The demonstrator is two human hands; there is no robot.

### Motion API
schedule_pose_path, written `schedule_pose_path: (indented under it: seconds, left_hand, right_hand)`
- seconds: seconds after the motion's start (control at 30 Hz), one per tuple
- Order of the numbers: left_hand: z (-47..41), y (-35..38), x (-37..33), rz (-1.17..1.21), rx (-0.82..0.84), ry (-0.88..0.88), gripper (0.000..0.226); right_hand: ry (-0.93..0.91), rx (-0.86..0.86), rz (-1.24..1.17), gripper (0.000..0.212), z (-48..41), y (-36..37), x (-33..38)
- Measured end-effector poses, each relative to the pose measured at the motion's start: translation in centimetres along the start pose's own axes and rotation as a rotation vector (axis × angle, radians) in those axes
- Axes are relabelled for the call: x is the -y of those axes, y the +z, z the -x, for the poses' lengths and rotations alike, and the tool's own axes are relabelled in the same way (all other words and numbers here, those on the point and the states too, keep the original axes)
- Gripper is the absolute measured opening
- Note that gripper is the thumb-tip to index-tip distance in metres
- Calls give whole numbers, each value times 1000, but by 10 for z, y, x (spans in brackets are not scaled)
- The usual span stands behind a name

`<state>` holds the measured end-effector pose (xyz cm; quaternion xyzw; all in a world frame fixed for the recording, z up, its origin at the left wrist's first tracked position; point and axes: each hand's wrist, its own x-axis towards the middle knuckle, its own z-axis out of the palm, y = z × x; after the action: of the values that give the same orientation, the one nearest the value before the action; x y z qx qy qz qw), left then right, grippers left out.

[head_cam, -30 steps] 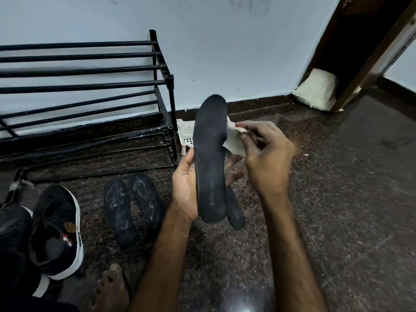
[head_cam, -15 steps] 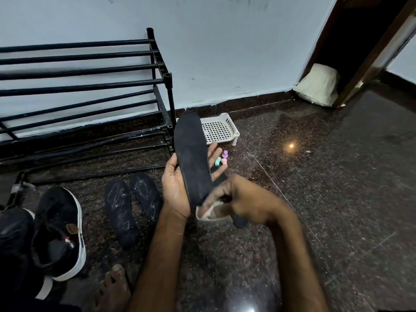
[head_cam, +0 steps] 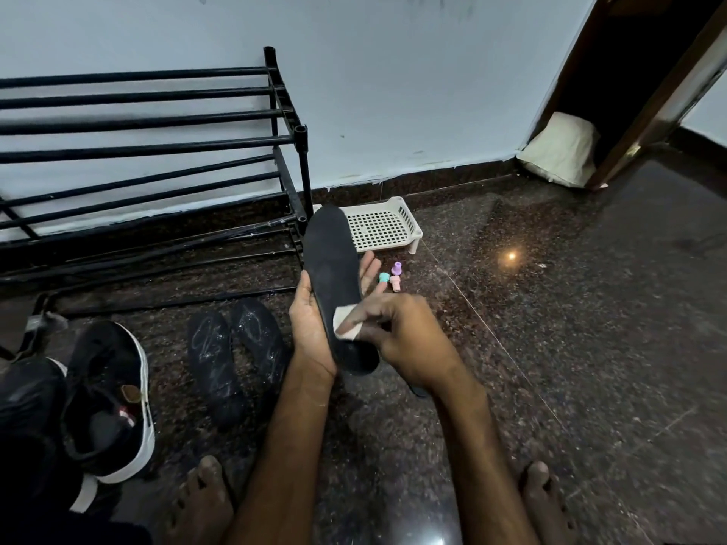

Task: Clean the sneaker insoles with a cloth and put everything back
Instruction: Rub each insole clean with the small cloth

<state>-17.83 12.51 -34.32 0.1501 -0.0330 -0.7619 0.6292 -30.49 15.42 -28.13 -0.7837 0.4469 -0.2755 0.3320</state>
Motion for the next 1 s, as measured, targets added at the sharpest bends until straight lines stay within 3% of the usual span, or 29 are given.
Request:
schedule_pose_path:
  seconds: [0.13,0.23,0.3,0.4,0.5,0.57,0.63,0.73,0.83,0.93,1.0]
  left_hand:
    - [-2,-10,2,51,-8,97,70]
    - [-2,-6,0,24,15,89,69]
    - [2,-5,-1,14,45,49,71]
    - [9,-5,3,1,103,-36,70]
    - [9,-4,8,-109,111,-69,70]
    - [10,1,10,-185,96,-92,72]
    - [14,11,12,-243,57,-99,71]
    - [17,19,14,-251,35,-110,63]
    - [12,16,8,-345,15,-137,62]
    - [11,12,0,-440,6,-193,69]
    - [10,8,-3,-506,-8,-203,71]
  right_hand:
    - [125,543,-154,17,10,-15,13]
    - [116,659,-336,17,21,-37,20]
    - [120,541,-419,15,24,-53,21]
    - [149,51,-488,14,17,-68,12]
    - [193,-512,-321,14,1,-63,2]
    - [117,-726,-136,17,-11,-55,2]
    - [-87,-780,114,22,-24,-48,4]
    - [-276,-548,462,29,-35,-28,-8]
    - [-107,-372,553,35,-25,-22,-39]
    - [132,-460,557,23,-11,-26,-58]
    - [120,-579,498,21,-11,-28,-53]
